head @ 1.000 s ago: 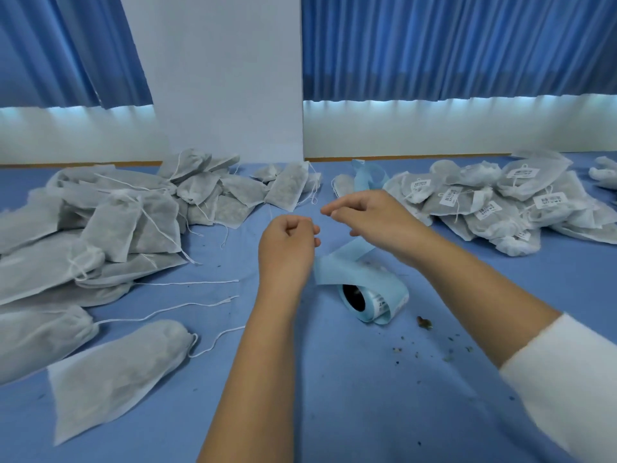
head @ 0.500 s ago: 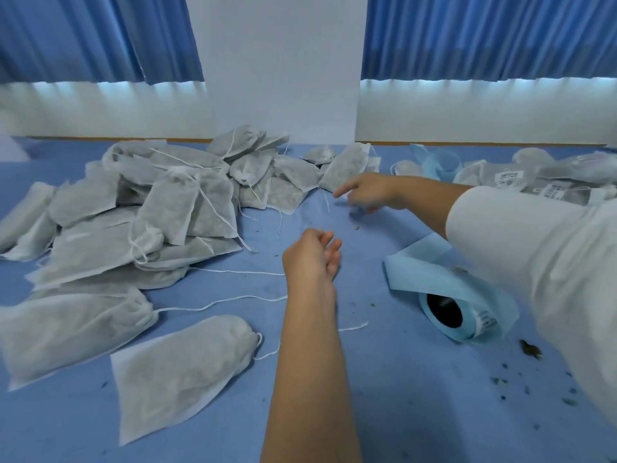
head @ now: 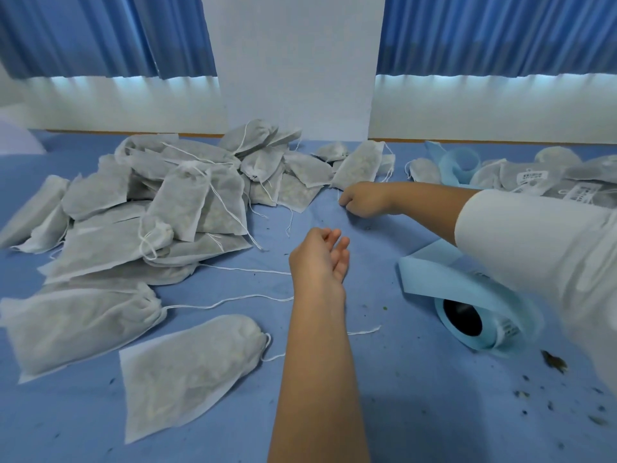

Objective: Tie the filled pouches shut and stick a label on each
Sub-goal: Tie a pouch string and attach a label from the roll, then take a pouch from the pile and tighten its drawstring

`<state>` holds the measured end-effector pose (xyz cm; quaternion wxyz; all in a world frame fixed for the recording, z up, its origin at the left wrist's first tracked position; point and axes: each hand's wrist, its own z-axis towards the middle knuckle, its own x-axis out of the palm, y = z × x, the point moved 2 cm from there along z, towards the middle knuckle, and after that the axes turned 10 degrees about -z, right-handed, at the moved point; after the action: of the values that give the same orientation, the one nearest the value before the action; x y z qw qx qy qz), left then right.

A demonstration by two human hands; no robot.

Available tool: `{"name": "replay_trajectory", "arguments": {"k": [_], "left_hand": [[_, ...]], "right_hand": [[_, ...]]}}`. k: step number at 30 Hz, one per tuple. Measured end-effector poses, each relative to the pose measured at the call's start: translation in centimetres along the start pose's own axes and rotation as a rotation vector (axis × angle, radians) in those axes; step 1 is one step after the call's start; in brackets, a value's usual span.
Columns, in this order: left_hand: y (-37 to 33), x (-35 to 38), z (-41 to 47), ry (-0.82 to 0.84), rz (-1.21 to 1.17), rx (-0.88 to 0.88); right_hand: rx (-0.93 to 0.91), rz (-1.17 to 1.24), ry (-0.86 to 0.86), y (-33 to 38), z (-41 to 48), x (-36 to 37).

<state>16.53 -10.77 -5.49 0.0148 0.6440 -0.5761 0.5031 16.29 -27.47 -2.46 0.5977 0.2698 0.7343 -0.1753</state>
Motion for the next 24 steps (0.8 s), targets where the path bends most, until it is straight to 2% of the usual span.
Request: {"name": "replay_trajectory", "arguments": {"k": [3, 5, 7, 9, 11, 13, 16, 18, 21, 24], "left_hand": [[0.0, 0.0, 0.0, 0.002, -0.014, -0.002], [0.0, 0.0, 0.0, -0.001, -0.003, 0.010], [-0.1, 0.1, 0.1, -0.030, 0.065, 0.080], [-0.3, 0.3, 0.1, -0.052, 0.204, 0.222], [-0.6, 0.5, -0.1, -0.023, 0.346, 0.398], [-0.8, 0.7, -0.7, 0.088, 0.522, 0.561], [-0.5, 1.2, -1.2, 0.239, 0.794, 0.705], [-0.2, 1.2, -1.3, 0.240, 0.939, 0.738], [0.1, 0.9, -1.6, 0.221, 1.095, 0.692], [-0.3, 0.9, -2.7, 0.236, 1.099, 0.733]], "right_hand": [[-0.090, 0.156, 0.106, 0.1, -1.8, -0.7], [-0.173, 0.314, 0.254, 0.6, -3.9, -1.5], [-0.271, 0.395, 0.408, 0.7, -5.9, -2.4], [-0.323, 0.426, 0.462, 0.2, -7.3, -3.6], [-0.346, 0.522, 0.442, -0.4, -8.3, -4.8], [-0.375, 0.653, 0.417, -1.0, -9.1, -6.0], [-0.413, 0.802, 0.411, -1.6, -10.2, -7.3], [-0.443, 0.880, 0.413, -2.0, -11.1, -7.8], [-0.506, 1.068, 0.346, -2.9, -12.8, -8.4], [-0.477, 1.347, 0.207, -3.9, -14.4, -8.9]]}}
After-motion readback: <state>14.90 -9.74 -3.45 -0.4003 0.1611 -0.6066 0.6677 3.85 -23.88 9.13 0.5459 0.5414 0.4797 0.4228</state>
